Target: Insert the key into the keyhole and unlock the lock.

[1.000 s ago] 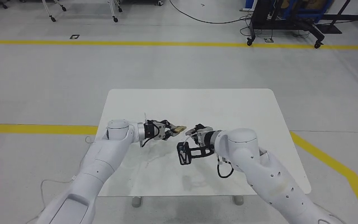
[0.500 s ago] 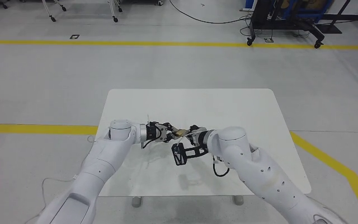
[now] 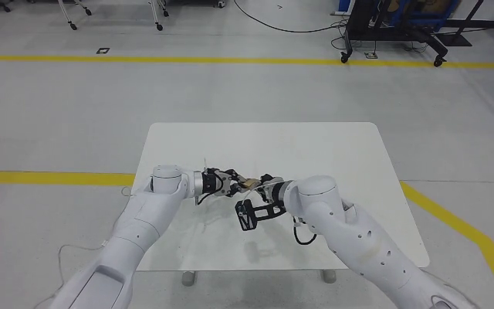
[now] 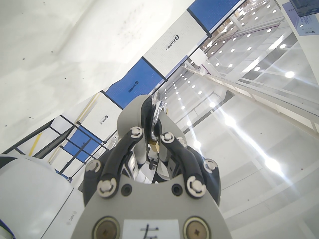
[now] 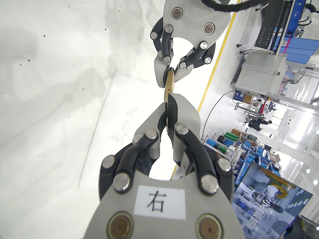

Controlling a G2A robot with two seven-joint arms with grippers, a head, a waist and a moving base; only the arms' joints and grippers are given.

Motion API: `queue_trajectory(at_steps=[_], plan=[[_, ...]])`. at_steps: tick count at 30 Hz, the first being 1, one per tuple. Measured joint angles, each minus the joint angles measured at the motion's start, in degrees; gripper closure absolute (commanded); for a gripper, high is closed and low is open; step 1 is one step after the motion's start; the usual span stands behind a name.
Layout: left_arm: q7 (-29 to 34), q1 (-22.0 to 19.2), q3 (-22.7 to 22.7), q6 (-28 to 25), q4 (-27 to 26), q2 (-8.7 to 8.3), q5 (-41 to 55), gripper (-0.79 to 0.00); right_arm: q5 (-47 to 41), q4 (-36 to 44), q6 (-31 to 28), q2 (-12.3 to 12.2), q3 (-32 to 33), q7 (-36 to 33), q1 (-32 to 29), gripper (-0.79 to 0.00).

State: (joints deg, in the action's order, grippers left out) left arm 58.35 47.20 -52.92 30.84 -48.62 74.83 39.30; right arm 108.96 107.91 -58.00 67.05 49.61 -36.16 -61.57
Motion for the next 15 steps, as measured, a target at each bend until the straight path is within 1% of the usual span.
queue_trajectory(at_steps=[15], plan=[[0.2,0.0,0.2,0.4,-0.1,-0.06,0.1,0.0,-1.0,-1.2,0.0,0.2,-1.1,-1.7,1.0,0.0]])
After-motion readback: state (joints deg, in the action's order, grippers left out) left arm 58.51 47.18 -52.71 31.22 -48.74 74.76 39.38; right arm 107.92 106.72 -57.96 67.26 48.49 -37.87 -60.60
